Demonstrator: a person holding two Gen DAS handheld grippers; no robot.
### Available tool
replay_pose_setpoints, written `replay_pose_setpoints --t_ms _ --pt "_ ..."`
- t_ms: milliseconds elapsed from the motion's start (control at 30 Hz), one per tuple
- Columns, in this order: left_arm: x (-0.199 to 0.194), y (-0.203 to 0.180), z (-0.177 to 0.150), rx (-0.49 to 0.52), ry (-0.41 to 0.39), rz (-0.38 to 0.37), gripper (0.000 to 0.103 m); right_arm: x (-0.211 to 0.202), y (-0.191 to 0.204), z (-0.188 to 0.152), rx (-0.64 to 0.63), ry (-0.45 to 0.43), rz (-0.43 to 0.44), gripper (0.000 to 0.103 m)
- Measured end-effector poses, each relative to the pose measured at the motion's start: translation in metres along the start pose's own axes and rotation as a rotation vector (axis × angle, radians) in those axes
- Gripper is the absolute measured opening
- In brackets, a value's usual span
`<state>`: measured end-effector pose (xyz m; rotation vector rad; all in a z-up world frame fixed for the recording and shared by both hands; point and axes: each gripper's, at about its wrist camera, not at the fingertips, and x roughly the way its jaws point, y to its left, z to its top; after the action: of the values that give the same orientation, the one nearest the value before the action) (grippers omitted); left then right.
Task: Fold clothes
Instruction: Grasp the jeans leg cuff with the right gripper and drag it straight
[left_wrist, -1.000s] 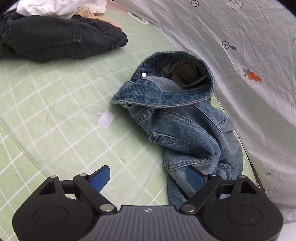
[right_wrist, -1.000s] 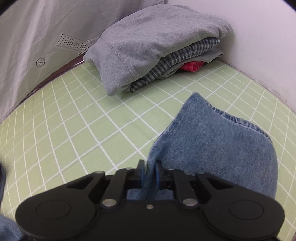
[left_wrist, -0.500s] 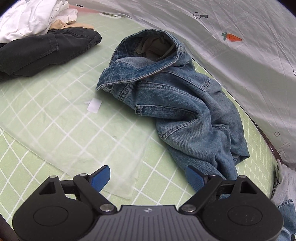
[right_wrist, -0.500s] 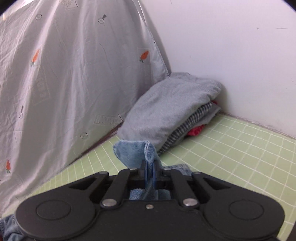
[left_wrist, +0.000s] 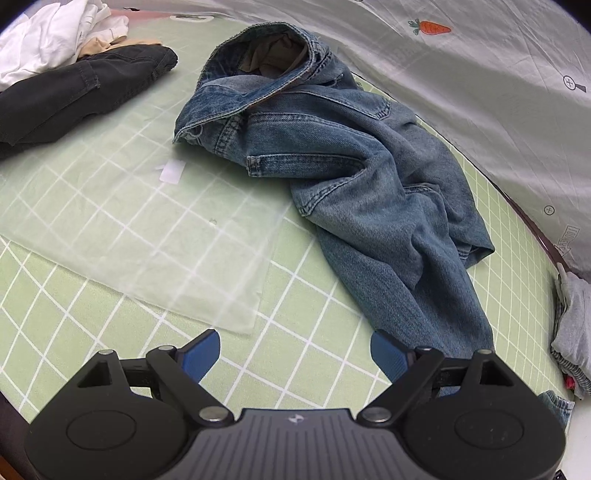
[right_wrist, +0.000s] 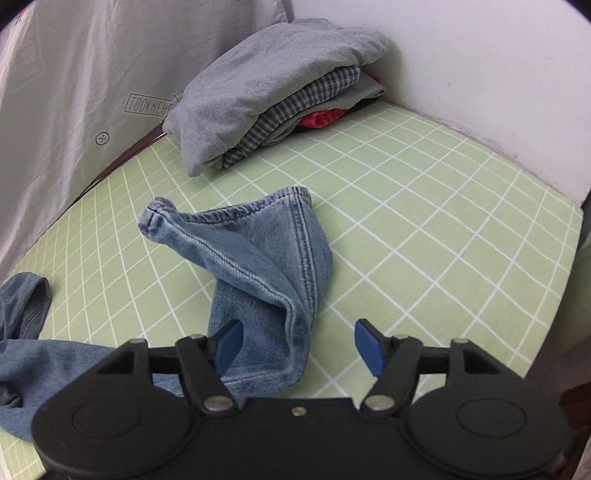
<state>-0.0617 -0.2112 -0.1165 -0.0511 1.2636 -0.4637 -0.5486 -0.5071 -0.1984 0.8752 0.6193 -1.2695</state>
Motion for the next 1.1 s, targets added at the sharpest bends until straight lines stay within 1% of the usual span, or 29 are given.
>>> replay_pose_setpoints --t_ms 33,100,167,200,233,300,333,367,433,533,633,733,800,867,933,967,1033,1100 --pt "0.0 0.001 -0.002 -0.004 0.003 -0.002 0.089 0.006 0.001 0.0 0.02 0.018 0.012 0.077" --pt "-0.001 0.002 -0.005 -0.01 0.003 0.0 0.089 0.018 0.002 0.001 0.056 0.052 0.033 0.077" --pt "-0.002 0.003 -0.008 -0.013 -0.004 0.004 0.089 0.029 0.008 -0.001 0.06 0.076 0.031 0.077" --pt "-0.003 0.004 -0.008 -0.013 -0.008 0.009 0.089 0.033 0.011 -0.002 0.053 0.075 0.047 0.075" --pt "-0.004 0.004 -0.008 -0.013 -0.013 0.013 0.089 0.036 0.014 -0.002 0.044 0.073 0.061 0.069" --pt "-0.004 0.006 -0.006 -0.019 -0.027 0.016 0.089 0.04 0.024 -0.001 0.013 0.059 0.065 0.067" --pt "-0.004 0.007 -0.003 -0.028 -0.033 0.015 0.089 0.043 0.028 0.0 -0.003 0.053 0.067 0.063" --pt "-0.004 0.009 0.0 -0.037 -0.038 0.015 0.089 0.047 0.032 0.004 -0.017 0.042 0.069 0.055" --pt "-0.004 0.012 0.008 -0.06 -0.056 0.014 0.089 0.058 0.042 0.013 -0.028 0.029 0.084 0.046" --pt "-0.005 0.016 0.023 -0.095 -0.092 0.017 0.089 0.08 0.064 0.031 -0.029 0.021 0.129 0.036" --pt "0.0 0.019 0.038 -0.134 -0.118 0.018 0.089 0.107 0.102 0.046 -0.057 0.014 0.191 0.032" --pt "0.007 0.017 0.051 -0.17 -0.121 0.015 0.089 0.122 0.139 0.064 -0.076 0.0 0.285 0.023" --pt "0.01 0.012 0.053 -0.159 -0.114 0.018 0.089 0.11 0.15 0.074 -0.083 -0.065 0.331 0.02" --pt "0.013 0.006 0.048 -0.123 -0.101 0.025 0.089 0.088 0.141 0.079 -0.063 -0.134 0.356 0.017" --pt "0.017 0.003 0.041 -0.098 -0.084 0.03 0.089 0.064 0.116 0.076 -0.016 -0.183 0.36 0.016" --pt "0.019 0.003 0.038 -0.094 -0.075 0.031 0.089 0.053 0.098 0.072 0.012 -0.204 0.339 0.016" --pt "0.025 0.004 0.035 -0.099 -0.053 0.034 0.089 0.041 0.063 0.059 0.03 -0.205 0.239 0.016" --pt "0.031 0.005 0.034 -0.102 -0.034 0.042 0.089 0.043 0.032 0.042 0.016 -0.15 0.11 0.016"
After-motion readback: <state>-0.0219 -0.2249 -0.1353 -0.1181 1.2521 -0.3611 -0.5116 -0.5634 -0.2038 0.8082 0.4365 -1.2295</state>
